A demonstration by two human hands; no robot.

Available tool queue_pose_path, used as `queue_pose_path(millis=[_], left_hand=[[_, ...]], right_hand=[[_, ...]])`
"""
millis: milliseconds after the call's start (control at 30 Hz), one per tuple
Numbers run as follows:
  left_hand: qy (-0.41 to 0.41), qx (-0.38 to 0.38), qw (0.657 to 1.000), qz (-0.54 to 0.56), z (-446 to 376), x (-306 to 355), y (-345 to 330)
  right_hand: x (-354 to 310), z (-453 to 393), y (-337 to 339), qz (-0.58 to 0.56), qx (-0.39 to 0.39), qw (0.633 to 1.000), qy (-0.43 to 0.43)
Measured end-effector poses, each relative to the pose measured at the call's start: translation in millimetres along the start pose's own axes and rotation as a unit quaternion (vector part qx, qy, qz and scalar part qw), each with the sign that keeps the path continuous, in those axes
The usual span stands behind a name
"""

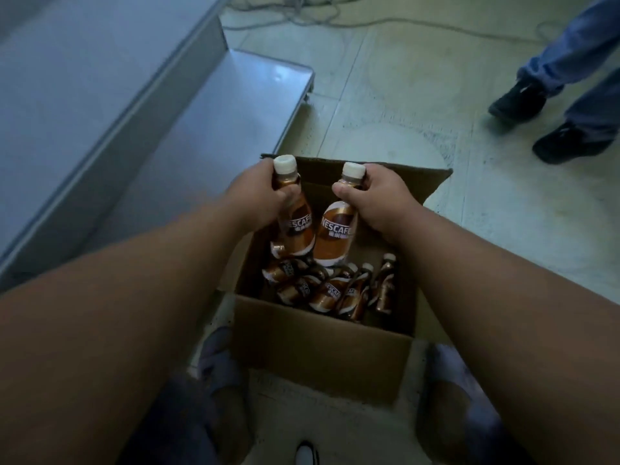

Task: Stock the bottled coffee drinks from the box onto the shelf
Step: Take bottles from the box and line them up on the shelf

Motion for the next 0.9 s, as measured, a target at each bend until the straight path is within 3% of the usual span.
queue_pose_path(millis=[233, 533, 900], left_hand=[[-0.027, 0.105, 0.993, 0.036, 116, 15, 126], [0.035, 0.283, 0.954, 0.090, 241, -41, 237], [0.116, 0.441, 0.889, 0.051, 198, -138, 283]], right_hand=[[-108, 84, -35, -0.016, -0.080, 0.992, 0.096], [-236, 152, -144, 0.021, -0.180, 0.957, 0.228], [-313, 97, -262, 0.077, -0.232, 0.902, 0.357]])
Point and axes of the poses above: each hand's wrist, its own z-axis away from the middle knuckle, its own y-axis out of the back of the hand, x = y × z, the point moved 2 cm from there along -z, towards the middle knuckle, and after that the axes turned 5 degrees about -z, right-handed, at the moved point
